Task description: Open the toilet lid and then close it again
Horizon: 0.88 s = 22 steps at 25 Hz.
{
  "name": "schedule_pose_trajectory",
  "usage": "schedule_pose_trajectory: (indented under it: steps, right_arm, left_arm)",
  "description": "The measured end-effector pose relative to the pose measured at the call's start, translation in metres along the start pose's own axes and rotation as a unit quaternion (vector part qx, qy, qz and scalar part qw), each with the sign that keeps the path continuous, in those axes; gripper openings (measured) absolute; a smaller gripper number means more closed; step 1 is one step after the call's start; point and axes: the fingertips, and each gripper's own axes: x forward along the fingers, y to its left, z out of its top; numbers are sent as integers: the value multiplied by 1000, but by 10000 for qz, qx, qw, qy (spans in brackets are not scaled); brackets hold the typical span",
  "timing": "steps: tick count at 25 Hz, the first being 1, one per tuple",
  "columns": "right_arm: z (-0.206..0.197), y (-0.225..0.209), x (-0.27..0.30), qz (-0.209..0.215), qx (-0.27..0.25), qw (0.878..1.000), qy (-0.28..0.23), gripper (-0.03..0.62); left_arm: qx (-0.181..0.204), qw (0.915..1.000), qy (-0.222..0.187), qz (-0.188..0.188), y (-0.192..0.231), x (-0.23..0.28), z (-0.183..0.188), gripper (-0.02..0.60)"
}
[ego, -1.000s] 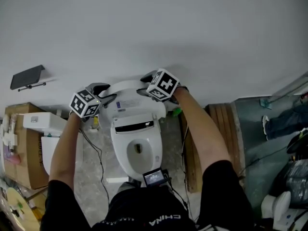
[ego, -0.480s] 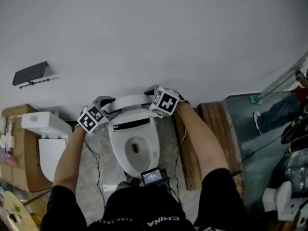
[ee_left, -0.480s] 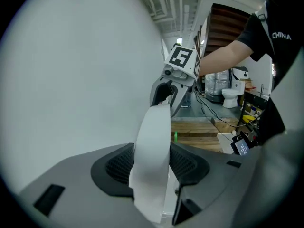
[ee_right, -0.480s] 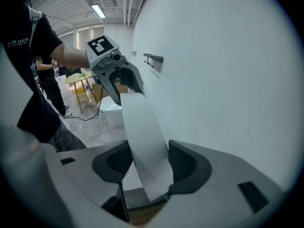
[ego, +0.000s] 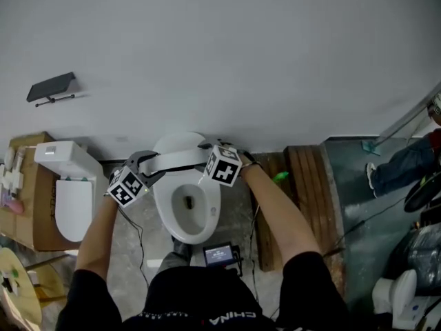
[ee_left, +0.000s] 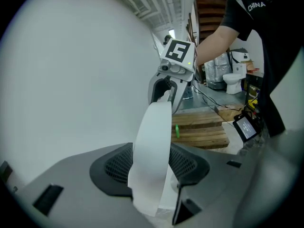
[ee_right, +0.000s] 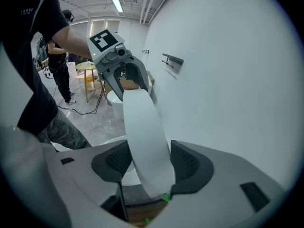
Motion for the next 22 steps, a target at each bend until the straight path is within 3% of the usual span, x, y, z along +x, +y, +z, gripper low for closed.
schedule_pose_trajectory:
  steps: [4, 9, 14, 18, 22]
  right_arm:
    - [-14, 32, -3, -154, -113, 9995, -251, 241]
    - [-28, 64, -1, -321, -288, 9985, -331, 247]
    - [-41, 95, 5, -388, -391, 9981, -270, 256]
    - [-53, 125, 12, -439, -460, 9979, -132, 261]
    - [-63, 146, 17, -668, -616, 9959, -26, 261]
  left_arm:
    - [-140, 9999, 8, 58, -38, 0, -2, 224]
    - [-41, 9990, 372, 235, -71, 0, -14, 232]
    - [52, 9978, 637, 156, -103, -1, -27, 241]
    - [53, 9977, 680, 56, -133, -3, -39, 250]
    - [166, 9981, 537, 268, -154, -3, -49, 252]
